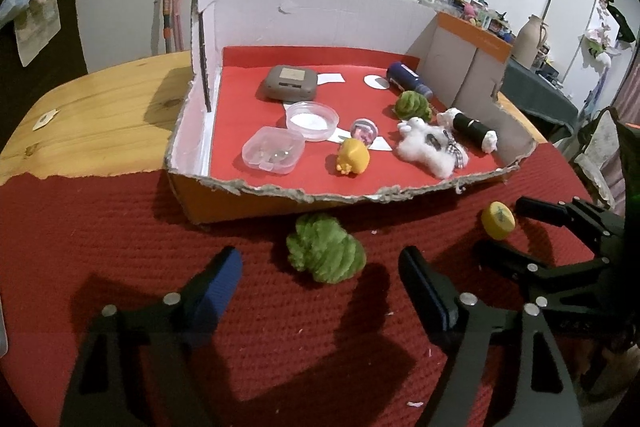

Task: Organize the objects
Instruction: 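Move the left gripper to the green fuzzy ball while the right approaches the yellow cap, then grasp the green fuzzy ball with the left gripper while the right grasps the yellow cap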

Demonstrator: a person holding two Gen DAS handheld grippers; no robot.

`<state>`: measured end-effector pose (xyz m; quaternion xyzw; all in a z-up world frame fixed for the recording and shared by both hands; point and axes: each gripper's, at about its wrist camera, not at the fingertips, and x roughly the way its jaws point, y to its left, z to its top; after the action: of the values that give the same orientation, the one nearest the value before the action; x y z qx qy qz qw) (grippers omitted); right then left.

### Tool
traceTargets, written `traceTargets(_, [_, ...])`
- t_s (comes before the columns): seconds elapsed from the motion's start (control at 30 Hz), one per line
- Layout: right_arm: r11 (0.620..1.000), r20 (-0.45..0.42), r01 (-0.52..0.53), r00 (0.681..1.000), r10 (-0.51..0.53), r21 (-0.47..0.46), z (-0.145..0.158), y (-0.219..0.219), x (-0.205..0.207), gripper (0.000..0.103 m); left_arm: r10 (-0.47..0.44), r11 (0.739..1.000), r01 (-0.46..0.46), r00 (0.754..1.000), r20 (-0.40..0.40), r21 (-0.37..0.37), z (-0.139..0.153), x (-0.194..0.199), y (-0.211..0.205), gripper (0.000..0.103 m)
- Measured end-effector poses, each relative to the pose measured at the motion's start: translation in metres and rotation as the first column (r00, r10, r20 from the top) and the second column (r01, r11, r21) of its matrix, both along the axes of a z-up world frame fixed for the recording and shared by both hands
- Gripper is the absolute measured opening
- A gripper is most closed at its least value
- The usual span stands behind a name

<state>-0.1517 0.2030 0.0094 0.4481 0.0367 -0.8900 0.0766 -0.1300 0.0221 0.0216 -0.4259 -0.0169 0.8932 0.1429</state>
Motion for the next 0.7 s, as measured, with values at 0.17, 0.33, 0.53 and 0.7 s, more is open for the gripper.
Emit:
traceTargets(0.17, [1.000, -0.003, -0.001, 1.000, 0.001, -0.006, 0.001, 0.000, -0.002, 0.078, -0.012, 1.000, 0.012, 1.000, -0.003, 0.007, 0.000, 0.000, 0.001, 0.076])
traceTargets(0.33, [1.000, -0.016, -0.024, 1.000, 0.024, -0.012, 0.003, -0.004, -0.001, 0.056, -0.029, 1.000, 0.029, 1.000, -0.005, 0.012, 0.001, 0.002, 0.003, 0.058])
traceTargets(0.53, [0.998, -0.031, -0.060, 0.998, 0.059, -0.031, 0.004, -0.010, 0.003, 0.029, -0.038, 0.999, 0.038, 0.999, -0.007, 0.016, 0.001, 0.004, 0.003, 0.035])
traceTargets(0.7, [0.996, -0.033, -0.061, 0.998, 0.059, -0.063, 0.009, -0.008, 0.009, 0.029, -0.042, 0.999, 0.043, 0.999, -0.027, 0.021, 0.007, 0.012, 0.003, 0.034])
